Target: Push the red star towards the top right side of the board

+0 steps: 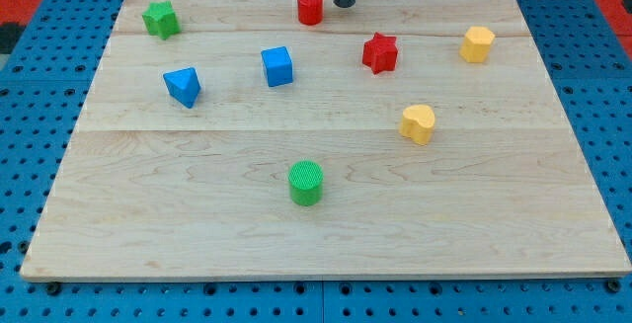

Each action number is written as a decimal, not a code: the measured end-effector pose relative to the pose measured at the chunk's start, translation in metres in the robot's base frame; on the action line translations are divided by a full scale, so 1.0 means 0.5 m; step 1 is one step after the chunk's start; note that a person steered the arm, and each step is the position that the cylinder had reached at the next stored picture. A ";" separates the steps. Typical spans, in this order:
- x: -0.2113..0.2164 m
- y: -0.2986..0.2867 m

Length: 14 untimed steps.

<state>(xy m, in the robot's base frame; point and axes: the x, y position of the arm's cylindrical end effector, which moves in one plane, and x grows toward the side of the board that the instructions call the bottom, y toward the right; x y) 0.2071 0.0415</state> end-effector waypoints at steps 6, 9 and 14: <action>0.220 -0.031; 0.136 0.269; 0.103 0.268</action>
